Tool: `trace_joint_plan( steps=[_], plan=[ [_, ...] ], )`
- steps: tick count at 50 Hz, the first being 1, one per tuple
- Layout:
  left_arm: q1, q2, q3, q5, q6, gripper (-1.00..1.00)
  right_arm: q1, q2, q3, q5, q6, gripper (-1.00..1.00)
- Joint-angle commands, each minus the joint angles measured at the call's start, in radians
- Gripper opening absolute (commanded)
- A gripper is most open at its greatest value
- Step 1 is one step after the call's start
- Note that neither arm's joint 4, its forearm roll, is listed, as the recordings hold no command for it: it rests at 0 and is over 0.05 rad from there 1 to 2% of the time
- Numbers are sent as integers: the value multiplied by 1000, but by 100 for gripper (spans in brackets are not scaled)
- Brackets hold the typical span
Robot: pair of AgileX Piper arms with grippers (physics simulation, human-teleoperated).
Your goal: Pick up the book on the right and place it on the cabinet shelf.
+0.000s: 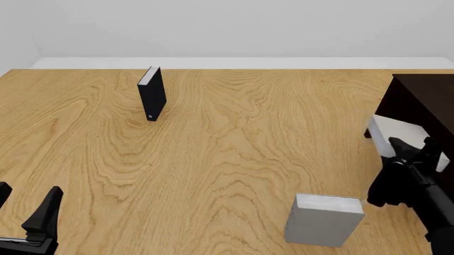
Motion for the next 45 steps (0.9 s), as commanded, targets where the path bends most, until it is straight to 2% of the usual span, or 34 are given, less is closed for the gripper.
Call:
trace_joint_plan(
  steps=[1, 6, 25, 45],
  plan=[
    [-1, 1, 0, -3, 3, 100, -27, 24, -22, -18, 31, -100],
    [-1, 2, 0, -3, 3, 100, -35, 69, -18, -62, 20, -100],
    [6, -1, 0, 6, 4, 100, -60, 109, -57, -48, 15, -100],
    [7, -2, 0, 13, -1, 100, -136, 178, -88, -71, 15, -100]
  ],
)
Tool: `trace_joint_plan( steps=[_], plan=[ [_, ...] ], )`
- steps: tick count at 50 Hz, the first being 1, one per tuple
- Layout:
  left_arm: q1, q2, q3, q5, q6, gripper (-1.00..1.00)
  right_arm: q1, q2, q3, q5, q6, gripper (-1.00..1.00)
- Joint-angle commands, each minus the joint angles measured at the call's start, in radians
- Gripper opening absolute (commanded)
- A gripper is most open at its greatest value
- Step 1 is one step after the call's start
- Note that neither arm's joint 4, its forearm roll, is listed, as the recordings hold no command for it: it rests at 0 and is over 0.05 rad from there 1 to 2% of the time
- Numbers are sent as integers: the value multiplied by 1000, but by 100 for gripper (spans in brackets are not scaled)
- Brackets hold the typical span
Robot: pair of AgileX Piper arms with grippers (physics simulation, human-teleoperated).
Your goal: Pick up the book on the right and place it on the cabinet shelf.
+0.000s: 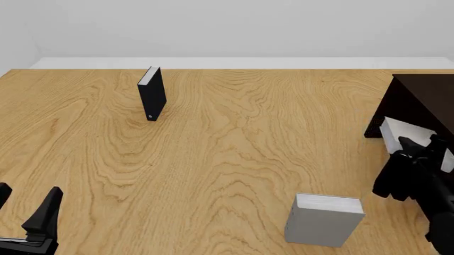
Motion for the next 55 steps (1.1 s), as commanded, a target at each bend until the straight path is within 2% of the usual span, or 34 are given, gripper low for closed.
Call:
trace_joint_plan(
  steps=[1, 25, 55],
  plan=[
    [2, -1, 0, 6, 0, 100, -42, 39, -29, -28, 22, -100],
    [2, -1, 0, 5, 0, 100, -97, 113, -56, -63, 5, -100],
    [2, 0, 0, 6, 3, 100, -139, 190, -99, -68, 27, -100]
  ],
)
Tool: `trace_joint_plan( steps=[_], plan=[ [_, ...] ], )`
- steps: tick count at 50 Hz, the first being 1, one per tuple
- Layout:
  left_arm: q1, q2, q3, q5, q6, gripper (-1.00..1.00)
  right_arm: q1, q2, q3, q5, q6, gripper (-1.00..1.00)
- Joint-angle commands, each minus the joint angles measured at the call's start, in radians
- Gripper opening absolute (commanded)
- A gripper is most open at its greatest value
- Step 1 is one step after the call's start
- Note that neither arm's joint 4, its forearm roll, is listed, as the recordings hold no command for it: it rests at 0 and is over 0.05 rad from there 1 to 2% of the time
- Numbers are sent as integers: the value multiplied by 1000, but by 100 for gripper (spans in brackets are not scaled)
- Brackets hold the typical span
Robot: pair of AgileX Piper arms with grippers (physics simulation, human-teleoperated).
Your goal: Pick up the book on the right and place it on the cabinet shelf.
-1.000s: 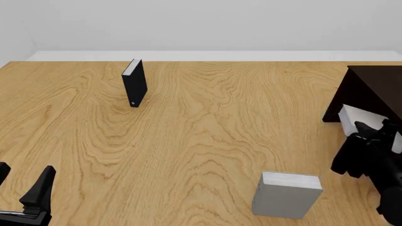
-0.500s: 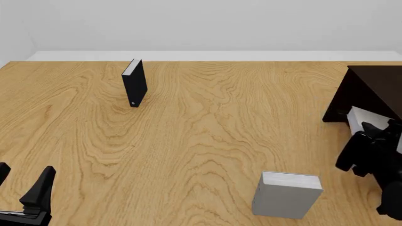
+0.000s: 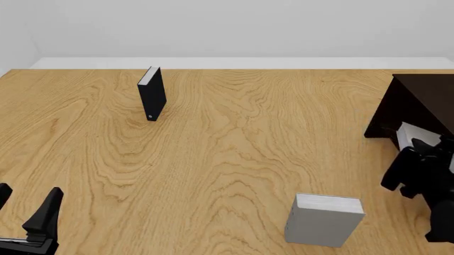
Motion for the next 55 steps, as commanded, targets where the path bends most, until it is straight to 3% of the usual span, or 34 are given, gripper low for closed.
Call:
trace_joint_plan(
  steps=[1, 8, 18, 29, 30, 55],
  plan=[
    [2, 0, 0, 2, 0, 100, -20, 28, -20, -21, 26, -100],
    [3, 0, 0, 3, 2, 100, -16, 30, -19, -8, 37, -100],
    [3, 0, 0, 5, 0, 100, -16, -1, -44, 101, 89, -100],
    [6, -1, 0, 7, -3, 100, -27, -24, -58, 147, 109, -100],
    [4, -1, 0, 7, -4, 100, -27, -23, -58, 147, 107, 100],
    [1, 0, 0, 1, -4, 100, -12, -46, -72, 214, 118, 100]
  ],
)
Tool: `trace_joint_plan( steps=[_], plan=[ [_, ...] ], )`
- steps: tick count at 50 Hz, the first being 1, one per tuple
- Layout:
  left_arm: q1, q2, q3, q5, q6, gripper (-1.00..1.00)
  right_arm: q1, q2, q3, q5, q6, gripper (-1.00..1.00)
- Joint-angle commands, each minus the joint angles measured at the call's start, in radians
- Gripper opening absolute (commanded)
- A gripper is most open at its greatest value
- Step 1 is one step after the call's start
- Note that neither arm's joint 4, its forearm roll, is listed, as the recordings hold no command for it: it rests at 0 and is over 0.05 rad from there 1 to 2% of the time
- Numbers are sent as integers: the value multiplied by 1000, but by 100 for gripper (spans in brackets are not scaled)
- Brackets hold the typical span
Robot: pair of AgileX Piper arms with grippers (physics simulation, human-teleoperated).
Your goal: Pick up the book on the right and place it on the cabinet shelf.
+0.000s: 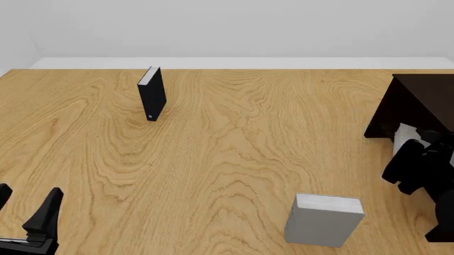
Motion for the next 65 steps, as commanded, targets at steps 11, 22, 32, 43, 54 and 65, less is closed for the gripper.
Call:
trace_joint_plan(
  steps=[11, 22, 32, 43, 54, 65],
  plan=[
    [-5, 0, 0, -4, 2, 100, 5, 22, -9, 19, 17, 100],
    [-4, 0, 0, -1, 0, 100, 18, 48, 5, -10, 23, 100],
    [-6, 0, 0, 3, 0, 100, 41, 66, 14, -34, 32, 100],
    [-4, 0, 0, 5, -2, 100, 67, 71, 11, -38, 39, 100],
    [0, 0, 0, 6, -2, 100, 77, 73, 9, -35, 36, 100],
    [1, 0, 0, 5, -5, 100, 97, 70, -1, -19, 40, 100]
  ],
)
